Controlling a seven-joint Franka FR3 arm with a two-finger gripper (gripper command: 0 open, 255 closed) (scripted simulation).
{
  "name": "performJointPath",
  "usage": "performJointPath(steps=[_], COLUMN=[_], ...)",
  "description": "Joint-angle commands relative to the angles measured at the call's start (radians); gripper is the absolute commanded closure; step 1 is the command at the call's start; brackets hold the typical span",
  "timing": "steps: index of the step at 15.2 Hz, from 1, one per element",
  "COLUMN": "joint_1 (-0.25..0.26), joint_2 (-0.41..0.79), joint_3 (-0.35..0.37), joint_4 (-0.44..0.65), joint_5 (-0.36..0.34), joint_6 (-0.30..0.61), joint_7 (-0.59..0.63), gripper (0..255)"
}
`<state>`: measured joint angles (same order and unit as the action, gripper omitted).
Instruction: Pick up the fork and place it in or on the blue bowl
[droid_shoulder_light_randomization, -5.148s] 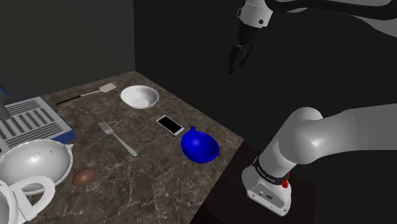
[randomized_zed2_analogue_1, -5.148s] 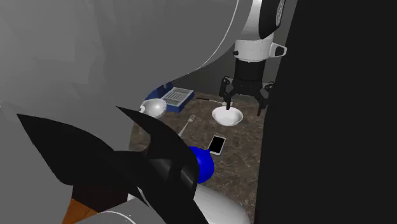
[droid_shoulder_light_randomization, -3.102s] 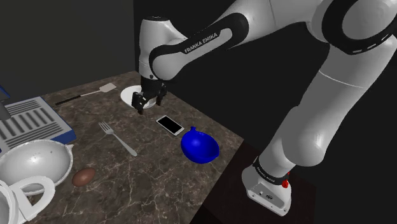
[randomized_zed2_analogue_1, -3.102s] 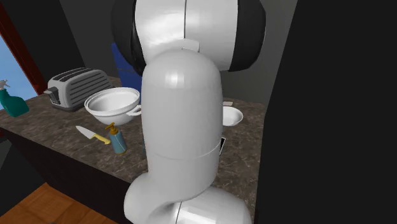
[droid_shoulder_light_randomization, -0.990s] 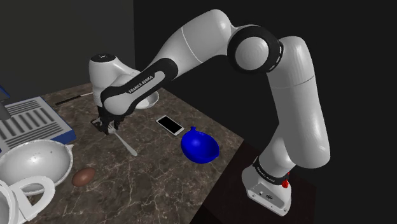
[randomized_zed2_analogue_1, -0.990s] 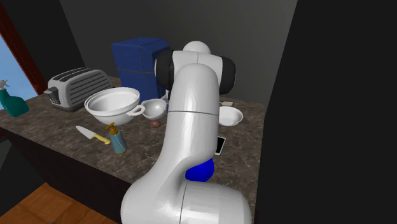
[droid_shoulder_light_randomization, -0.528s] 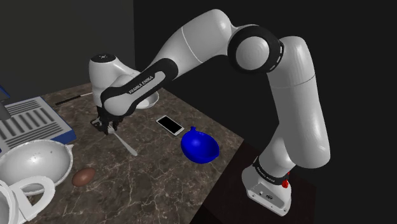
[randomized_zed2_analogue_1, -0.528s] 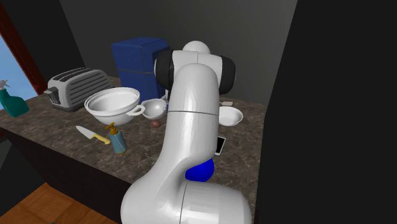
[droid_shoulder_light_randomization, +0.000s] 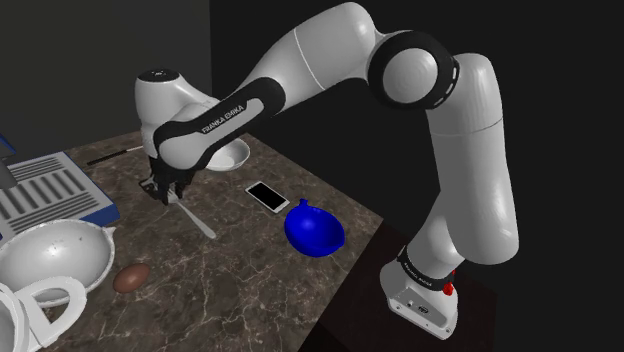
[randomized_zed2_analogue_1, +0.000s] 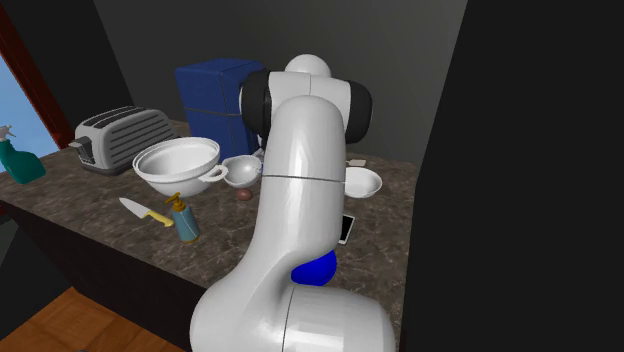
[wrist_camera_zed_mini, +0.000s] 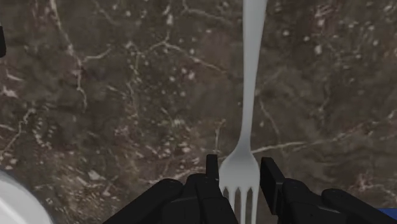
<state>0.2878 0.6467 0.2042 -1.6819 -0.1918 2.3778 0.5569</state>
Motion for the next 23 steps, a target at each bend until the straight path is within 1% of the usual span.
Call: performJointPath(steps=[1, 11, 23], joint_1=[0.000, -0.010, -0.017], joint_2=[-0.018, -0.096, -0.170], joint_3=[0.004, 0.019, 0.033], joint_4=[0.002, 0.019, 0.073], joint_5=[0.004, 0.026, 0.050], joint_6=[-0.020, -0.115, -0.241], joint_7=[0.000, -0.015, -0.031], gripper=[255, 255, 255])
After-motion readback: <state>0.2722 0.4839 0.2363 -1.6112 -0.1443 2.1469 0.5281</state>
